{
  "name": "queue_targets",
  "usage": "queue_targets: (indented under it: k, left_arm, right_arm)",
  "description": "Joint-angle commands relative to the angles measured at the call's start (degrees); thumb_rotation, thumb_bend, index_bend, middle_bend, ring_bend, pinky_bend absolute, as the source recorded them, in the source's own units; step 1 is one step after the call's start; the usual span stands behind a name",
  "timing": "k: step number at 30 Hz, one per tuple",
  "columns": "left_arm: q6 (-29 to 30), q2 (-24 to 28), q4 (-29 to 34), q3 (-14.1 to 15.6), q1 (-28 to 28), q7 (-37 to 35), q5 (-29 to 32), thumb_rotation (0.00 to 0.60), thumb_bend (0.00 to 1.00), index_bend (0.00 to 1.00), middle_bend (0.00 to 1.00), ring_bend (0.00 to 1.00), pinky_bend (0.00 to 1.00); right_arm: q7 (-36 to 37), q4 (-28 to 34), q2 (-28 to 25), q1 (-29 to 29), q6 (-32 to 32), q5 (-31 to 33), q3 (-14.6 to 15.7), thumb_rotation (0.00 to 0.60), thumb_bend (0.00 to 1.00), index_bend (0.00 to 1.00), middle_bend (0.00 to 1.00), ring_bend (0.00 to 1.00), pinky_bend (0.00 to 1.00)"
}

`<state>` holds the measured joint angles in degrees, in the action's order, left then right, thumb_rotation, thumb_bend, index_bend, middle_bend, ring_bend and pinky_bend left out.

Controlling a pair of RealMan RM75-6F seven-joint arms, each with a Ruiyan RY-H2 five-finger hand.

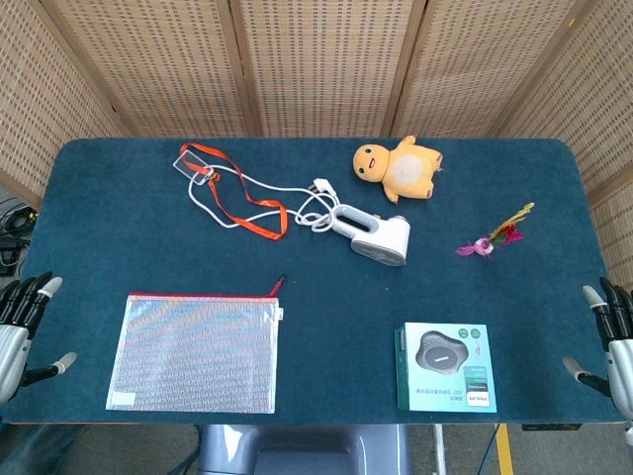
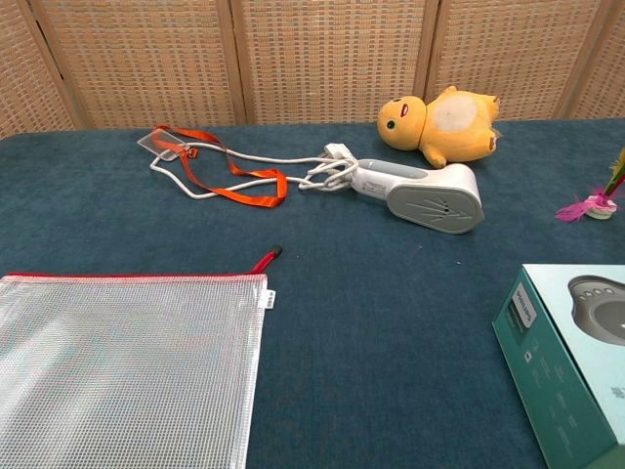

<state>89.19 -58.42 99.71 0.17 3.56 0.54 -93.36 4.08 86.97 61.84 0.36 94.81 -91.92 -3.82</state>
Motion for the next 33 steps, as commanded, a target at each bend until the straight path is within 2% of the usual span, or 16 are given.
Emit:
queue_targets:
  k: [1, 6, 9, 10, 11, 13, 15, 17, 19, 24, 26, 28, 33]
  left_arm:
    - [0.0, 0.01, -0.04, 0.01, -0.01, -0.03, -0.01, 0.6, 0.0, 0.0, 0.0, 0.0, 0.0]
    - [-1.49, -0.04, 1.23, -0.6, 1.21, 1.25, 0.09, 0.6, 0.0, 0.0, 0.0, 0.0, 0.0]
    - [-4.4, -0.72, 3.22, -1.67, 3.33, 3.98, 1.01, 0.6, 0.0, 0.0, 0.0, 0.0, 0.0]
    - [-6.57, -0.97, 4.23, -2.31, 4.8, 5.69, 1.74, 0.6, 0.0, 0.0, 0.05, 0.03, 0.02]
    - [-8.47, -1.07, 5.25, -2.93, 6.1, 7.14, 2.55, 0.6, 0.0, 0.0, 0.12, 0.09, 0.07]
    - [-12.36, -1.24, 7.37, -4.39, 8.84, 10.1, 4.64, 0.6, 0.0, 0.0, 0.4, 0.34, 0.33]
    - [-17.32, -2.54, 8.83, -6.99, 13.21, 14.91, 7.28, 0.6, 0.0, 0.0, 0.57, 0.51, 0.52]
    - [-21.83, -4.66, 9.43, -9.38, 17.37, 19.55, 10.85, 0.6, 0.0, 0.01, 0.65, 0.58, 0.6]
    - [-26.23, -7.4, 8.9, -11.41, 21.52, 23.13, 14.98, 0.6, 0.0, 0.06, 0.77, 0.7, 0.72]
    - [-33.54, -12.66, 5.95, -14.03, 28.6, 27.82, 24.11, 0.6, 0.0, 0.21, 0.91, 0.84, 0.89]
    - [-38.53, -17.34, 1.65, -15.34, 33.83, 29.82, 29.78, 0.6, 0.01, 0.25, 0.94, 0.87, 0.93]
    - [-40.4, -19.85, -0.77, -15.75, 36.58, 31.07, 33.51, 0.6, 0.07, 0.31, 0.97, 0.89, 0.96]
    - [-43.76, -25.72, -6.47, -16.6, 43.88, 34.04, 46.12, 0.6, 0.24, 0.34, 0.98, 0.91, 0.98]
  right_arm:
    - [-0.02, 0.01, 0.0, 0.05, -0.13, -0.01, 0.03, 0.6, 0.0, 0.0, 0.0, 0.0, 0.0]
    - [-0.18, -0.24, 0.14, 0.18, -0.66, 0.2, 0.1, 0.6, 0.0, 0.0, 0.0, 0.0, 0.0]
    - [-0.47, -0.29, 0.26, 0.41, -1.14, 0.71, -0.16, 0.6, 0.0, 0.0, 0.0, 0.0, 0.0]
    - [-0.65, -0.29, 0.34, 0.55, -1.49, 1.06, -0.29, 0.6, 0.0, 0.0, 0.0, 0.0, 0.0]
    - [-0.79, -0.2, 0.36, 0.62, -1.68, 1.3, -0.39, 0.6, 0.0, 0.0, 0.0, 0.0, 0.0]
    - [-1.02, -0.2, 0.4, 0.78, -2.12, 1.93, -0.65, 0.6, 0.0, 0.0, 0.0, 0.0, 0.0]
    - [-1.57, -0.29, 0.59, 0.96, -2.52, 2.67, -1.0, 0.6, 0.0, 0.0, 0.0, 0.0, 0.0]
    - [-2.14, -0.32, 0.77, 1.12, -2.95, 3.34, -1.28, 0.6, 0.0, 0.0, 0.0, 0.0, 0.0]
    - [-2.81, -0.31, 0.92, 1.29, -3.36, 3.99, -1.55, 0.6, 0.0, 0.0, 0.0, 0.0, 0.0]
    - [-4.09, -0.66, 1.39, 1.57, -4.22, 5.15, -1.88, 0.6, 0.0, 0.0, 0.0, 0.0, 0.0]
    - [-4.85, -1.25, 1.88, 1.83, -5.26, 6.25, -2.06, 0.6, 0.0, 0.0, 0.0, 0.0, 0.0]
    - [-5.19, -1.56, 2.15, 2.03, -5.84, 6.87, -2.22, 0.6, 0.0, 0.0, 0.0, 0.0, 0.0]
    - [-5.94, -2.65, 2.9, 2.71, -7.97, 8.89, -2.65, 0.6, 0.0, 0.0, 0.0, 0.0, 0.0]
